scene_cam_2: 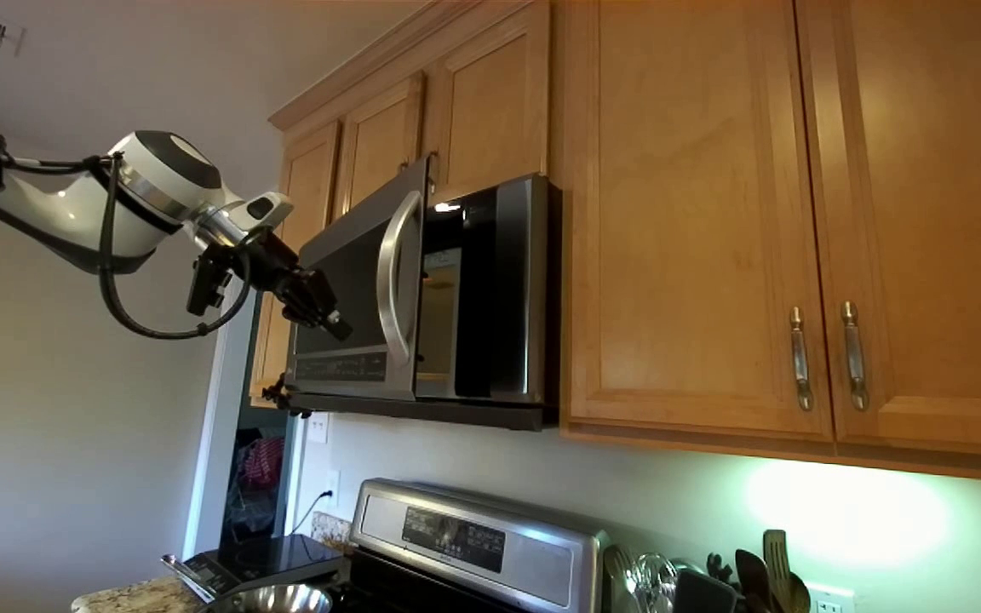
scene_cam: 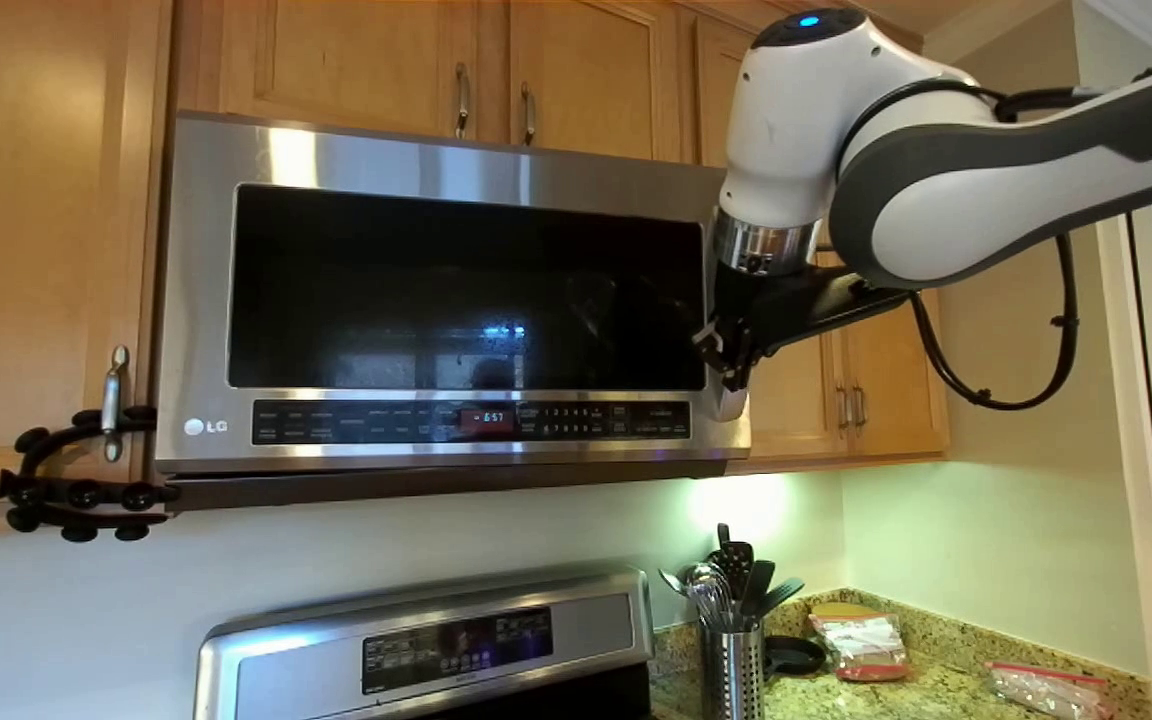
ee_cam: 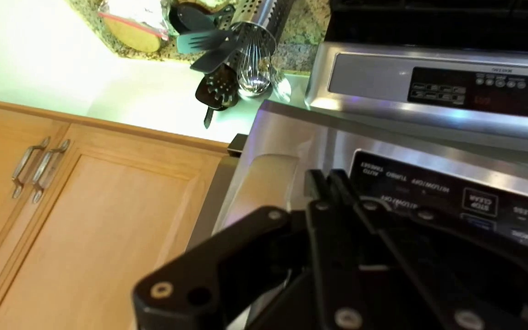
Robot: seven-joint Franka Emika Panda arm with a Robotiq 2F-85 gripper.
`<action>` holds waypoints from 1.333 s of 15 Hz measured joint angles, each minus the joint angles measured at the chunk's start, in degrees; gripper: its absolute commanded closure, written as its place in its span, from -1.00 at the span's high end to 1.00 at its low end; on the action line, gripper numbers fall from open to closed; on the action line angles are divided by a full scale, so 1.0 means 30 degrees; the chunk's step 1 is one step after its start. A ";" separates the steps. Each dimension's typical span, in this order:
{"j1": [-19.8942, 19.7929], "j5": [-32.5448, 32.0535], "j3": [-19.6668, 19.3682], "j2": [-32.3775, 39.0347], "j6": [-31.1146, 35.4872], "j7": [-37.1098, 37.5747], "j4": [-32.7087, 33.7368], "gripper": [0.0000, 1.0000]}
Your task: Close the microwave door
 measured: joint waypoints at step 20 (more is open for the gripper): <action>-0.1625 -0.0124 -0.4991 0.4442 0.8586 -0.3256 0.1749 -0.88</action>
